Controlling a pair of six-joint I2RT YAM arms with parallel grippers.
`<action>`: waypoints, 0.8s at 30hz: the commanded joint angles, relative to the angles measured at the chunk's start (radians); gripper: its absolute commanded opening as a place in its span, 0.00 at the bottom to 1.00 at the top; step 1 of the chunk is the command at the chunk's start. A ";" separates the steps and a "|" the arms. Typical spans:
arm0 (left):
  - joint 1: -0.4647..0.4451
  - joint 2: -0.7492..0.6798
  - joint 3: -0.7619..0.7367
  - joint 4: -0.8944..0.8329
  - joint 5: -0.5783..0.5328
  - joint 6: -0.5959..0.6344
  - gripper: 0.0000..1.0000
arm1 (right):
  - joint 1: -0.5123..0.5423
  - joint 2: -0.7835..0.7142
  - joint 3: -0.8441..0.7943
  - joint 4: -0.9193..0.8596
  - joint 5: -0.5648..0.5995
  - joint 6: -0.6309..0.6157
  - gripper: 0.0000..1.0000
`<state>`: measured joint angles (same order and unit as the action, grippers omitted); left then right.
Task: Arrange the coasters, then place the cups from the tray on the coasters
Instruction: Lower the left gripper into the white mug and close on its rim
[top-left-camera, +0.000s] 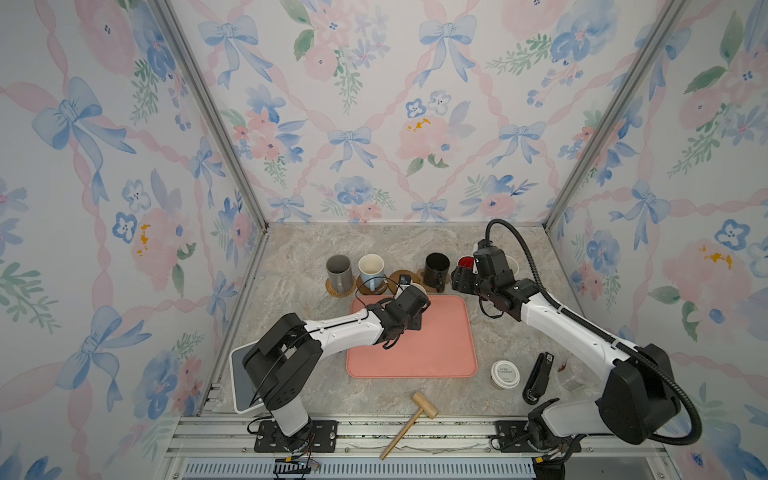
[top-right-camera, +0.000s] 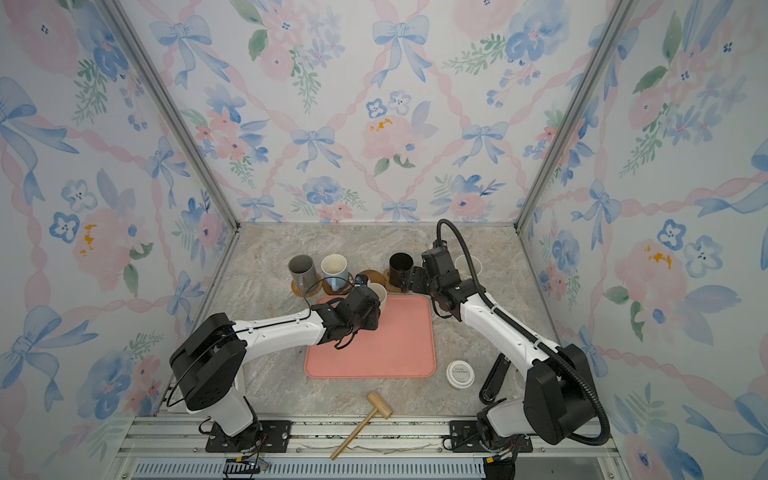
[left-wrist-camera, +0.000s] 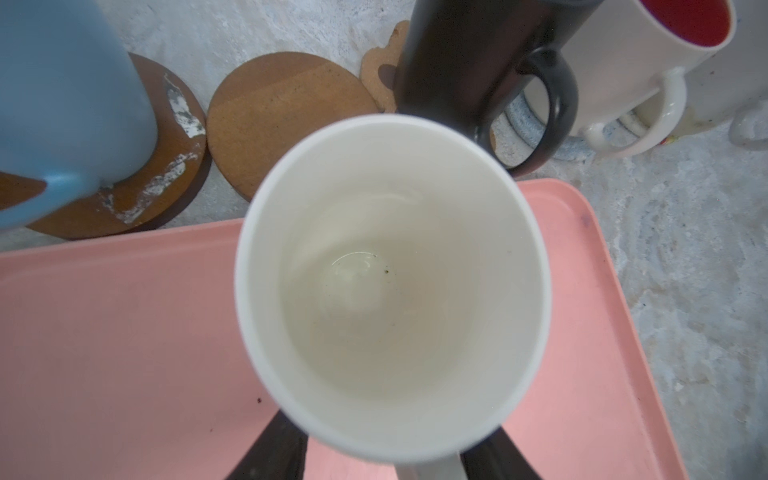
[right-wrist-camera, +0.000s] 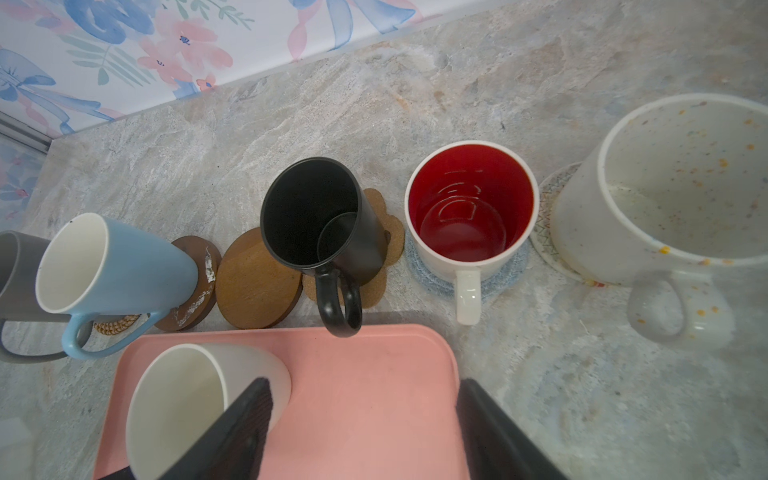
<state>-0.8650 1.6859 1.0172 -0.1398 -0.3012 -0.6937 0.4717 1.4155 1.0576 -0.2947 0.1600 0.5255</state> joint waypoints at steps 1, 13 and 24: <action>0.010 -0.019 -0.014 -0.051 -0.041 -0.013 0.53 | -0.009 0.013 -0.003 0.008 -0.008 0.015 0.73; 0.018 -0.026 -0.015 -0.066 -0.047 -0.012 0.52 | -0.010 0.023 0.000 0.009 -0.015 0.015 0.73; 0.013 0.013 0.021 -0.065 -0.037 -0.015 0.49 | -0.009 0.035 0.009 0.005 -0.019 0.014 0.73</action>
<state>-0.8543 1.6821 1.0084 -0.1883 -0.3317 -0.6937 0.4717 1.4292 1.0576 -0.2939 0.1486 0.5323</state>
